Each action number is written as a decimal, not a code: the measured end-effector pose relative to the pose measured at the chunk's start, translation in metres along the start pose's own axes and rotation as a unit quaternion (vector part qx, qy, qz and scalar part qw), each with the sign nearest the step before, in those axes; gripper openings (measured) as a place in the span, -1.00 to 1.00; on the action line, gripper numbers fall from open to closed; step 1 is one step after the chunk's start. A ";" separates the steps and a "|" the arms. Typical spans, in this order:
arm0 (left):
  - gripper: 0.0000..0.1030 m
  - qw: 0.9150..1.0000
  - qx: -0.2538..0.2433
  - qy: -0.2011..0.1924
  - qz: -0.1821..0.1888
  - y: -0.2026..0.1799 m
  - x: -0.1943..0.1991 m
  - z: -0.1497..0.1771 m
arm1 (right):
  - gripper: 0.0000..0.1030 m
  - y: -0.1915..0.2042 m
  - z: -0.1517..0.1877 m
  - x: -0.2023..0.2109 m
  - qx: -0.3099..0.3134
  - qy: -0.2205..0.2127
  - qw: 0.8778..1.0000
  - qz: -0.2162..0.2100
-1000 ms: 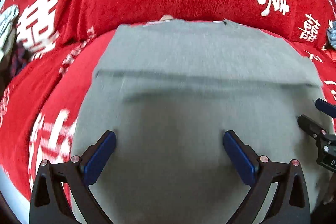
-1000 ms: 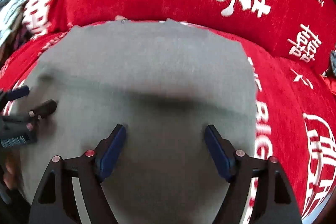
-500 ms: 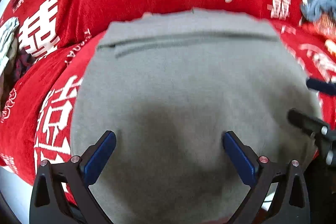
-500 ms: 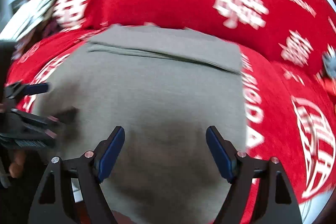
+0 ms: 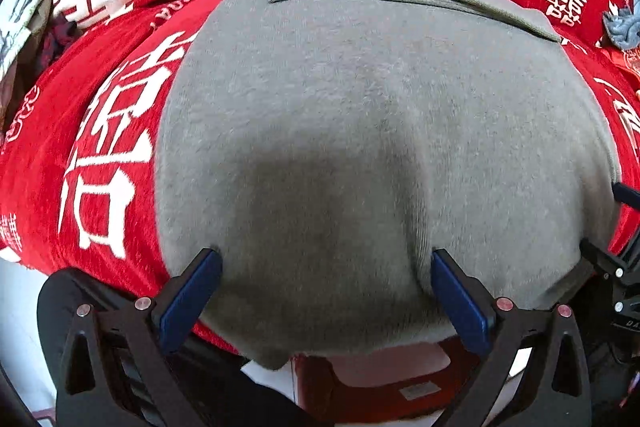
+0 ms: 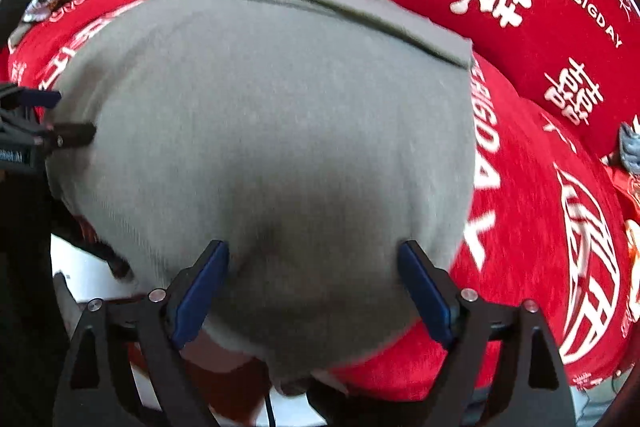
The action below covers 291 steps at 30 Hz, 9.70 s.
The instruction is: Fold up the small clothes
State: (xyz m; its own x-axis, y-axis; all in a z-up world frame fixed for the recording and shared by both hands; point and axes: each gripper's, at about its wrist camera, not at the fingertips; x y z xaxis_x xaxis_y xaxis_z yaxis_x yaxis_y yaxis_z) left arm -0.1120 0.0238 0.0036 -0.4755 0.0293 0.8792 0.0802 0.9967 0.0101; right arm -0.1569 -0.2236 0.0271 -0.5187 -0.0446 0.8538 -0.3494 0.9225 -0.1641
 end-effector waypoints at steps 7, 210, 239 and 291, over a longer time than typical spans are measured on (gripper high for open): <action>1.00 0.996 0.070 -0.043 -0.021 0.052 0.021 -0.008 | 0.71 0.016 -0.021 0.014 0.012 -0.043 0.999 0.010; -0.84 0.986 0.099 -0.115 0.071 0.047 -0.034 -0.277 | -0.79 -0.188 -0.218 -0.079 -0.368 -0.107 0.915 -0.125; -0.81 0.978 0.151 0.011 0.142 0.069 -0.133 -0.310 | 0.35 -0.219 -0.212 -0.135 -0.454 -0.093 0.872 -0.159; 0.98 0.994 0.038 -0.031 -0.100 0.068 -0.145 -0.331 | 0.35 -0.168 -0.252 -0.135 -0.315 -0.059 0.944 -0.079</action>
State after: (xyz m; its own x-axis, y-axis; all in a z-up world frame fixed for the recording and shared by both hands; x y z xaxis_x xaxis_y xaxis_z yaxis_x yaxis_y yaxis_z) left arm 0.2526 0.0627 0.0343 -0.5286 -0.1684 0.8320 -0.0872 0.9857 0.1441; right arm 0.1685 -0.2762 0.0637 -0.5946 -0.2086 0.7765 0.0841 0.9443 0.3181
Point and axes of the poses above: each gripper's, at about its wrist camera, not at the fingertips, and x roughly against the way its jaws point, y to its left, z to its underside, and after that the axes turned 5 degrees about -y, right-handed
